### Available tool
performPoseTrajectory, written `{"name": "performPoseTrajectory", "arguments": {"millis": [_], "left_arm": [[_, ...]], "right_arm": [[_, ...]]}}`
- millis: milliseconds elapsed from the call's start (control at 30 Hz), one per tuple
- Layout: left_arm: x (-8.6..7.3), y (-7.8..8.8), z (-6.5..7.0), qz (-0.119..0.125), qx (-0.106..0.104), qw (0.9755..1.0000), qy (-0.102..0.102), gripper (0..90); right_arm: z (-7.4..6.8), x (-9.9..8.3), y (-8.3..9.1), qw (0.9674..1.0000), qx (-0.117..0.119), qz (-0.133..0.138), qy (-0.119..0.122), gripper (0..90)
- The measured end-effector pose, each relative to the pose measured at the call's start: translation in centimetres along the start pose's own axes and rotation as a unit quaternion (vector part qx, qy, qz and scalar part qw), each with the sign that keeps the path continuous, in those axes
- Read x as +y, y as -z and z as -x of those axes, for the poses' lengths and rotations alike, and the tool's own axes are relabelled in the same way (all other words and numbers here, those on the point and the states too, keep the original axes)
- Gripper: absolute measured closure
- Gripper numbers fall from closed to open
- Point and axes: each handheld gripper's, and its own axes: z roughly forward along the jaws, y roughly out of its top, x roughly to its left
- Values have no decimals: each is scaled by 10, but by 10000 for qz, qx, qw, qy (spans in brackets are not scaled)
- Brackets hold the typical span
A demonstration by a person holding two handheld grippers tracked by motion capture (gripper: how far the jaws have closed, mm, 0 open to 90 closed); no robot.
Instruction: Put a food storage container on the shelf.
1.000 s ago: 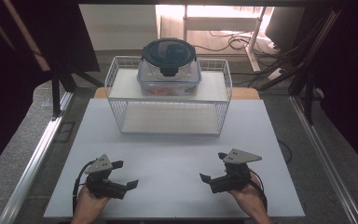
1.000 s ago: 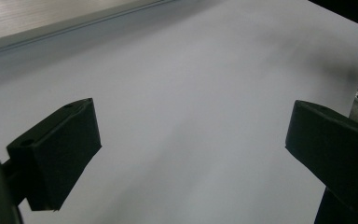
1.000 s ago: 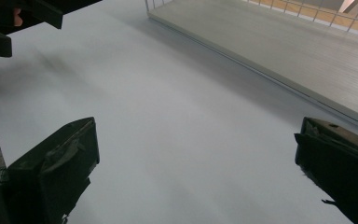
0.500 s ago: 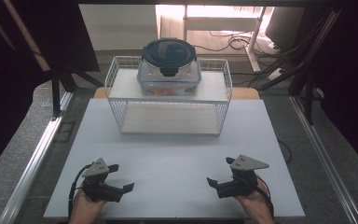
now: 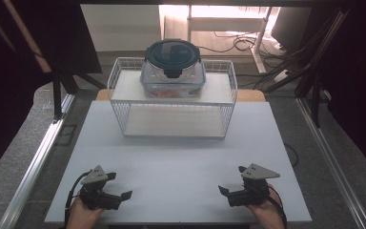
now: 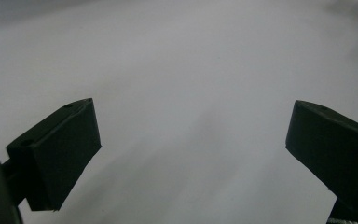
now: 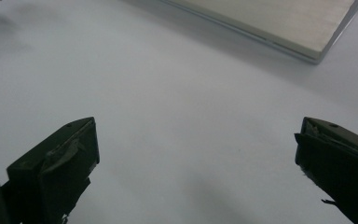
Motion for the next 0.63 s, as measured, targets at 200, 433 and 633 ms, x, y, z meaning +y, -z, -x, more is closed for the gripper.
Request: {"name": "performPoseTrajectory", "arguments": {"millis": [200,433,633], "left_arm": [[-5,1,-4,-64,26,9999,81,27],[-8,-3,-5,-260,38,9996,101,27],[-7,-5,-5,-290,-14,9995,108,31]], "right_arm": [[2,-9,-3,9998,-27,-206,-15,0],[2,-15,-8,9989,-34,-461,30,0],[0,-16,-11,9982,-104,-573,116,0]]}}
